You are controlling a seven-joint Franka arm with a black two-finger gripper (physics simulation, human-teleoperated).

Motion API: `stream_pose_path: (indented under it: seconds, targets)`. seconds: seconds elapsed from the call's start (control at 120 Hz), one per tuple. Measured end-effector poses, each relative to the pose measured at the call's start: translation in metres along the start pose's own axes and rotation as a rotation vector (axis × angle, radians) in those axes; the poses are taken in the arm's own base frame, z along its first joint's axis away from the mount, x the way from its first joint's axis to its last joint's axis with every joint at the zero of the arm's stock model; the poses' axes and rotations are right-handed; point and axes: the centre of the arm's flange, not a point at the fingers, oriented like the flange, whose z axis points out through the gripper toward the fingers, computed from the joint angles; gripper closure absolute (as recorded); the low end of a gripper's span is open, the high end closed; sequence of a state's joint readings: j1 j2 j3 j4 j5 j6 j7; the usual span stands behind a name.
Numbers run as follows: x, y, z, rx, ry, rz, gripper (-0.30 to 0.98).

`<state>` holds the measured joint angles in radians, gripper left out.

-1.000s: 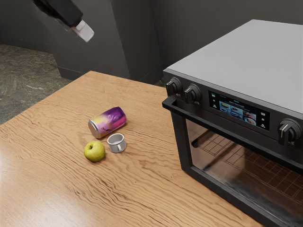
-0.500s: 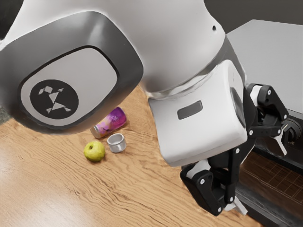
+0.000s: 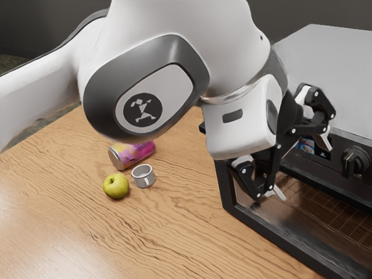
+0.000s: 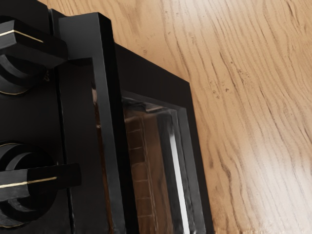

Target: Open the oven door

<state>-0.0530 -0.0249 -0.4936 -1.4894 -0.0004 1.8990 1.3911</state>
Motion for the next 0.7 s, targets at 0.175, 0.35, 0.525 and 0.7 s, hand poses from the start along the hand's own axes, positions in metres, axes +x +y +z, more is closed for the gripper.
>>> stream_pose_path:
  seconds: [0.175,0.35,0.525,0.7]
  targets:
    - [-0.042,0.001,0.029,-0.034,-0.019,-0.008,0.00]
    - [-0.063,0.022,0.063,-0.065,-0.057,0.007,-0.02]
    - [-0.026,0.138,-0.285,0.405,-0.377,-0.240,0.04]
    - [-0.375,0.050,-0.070,-0.101,-0.268,-0.983,0.02]
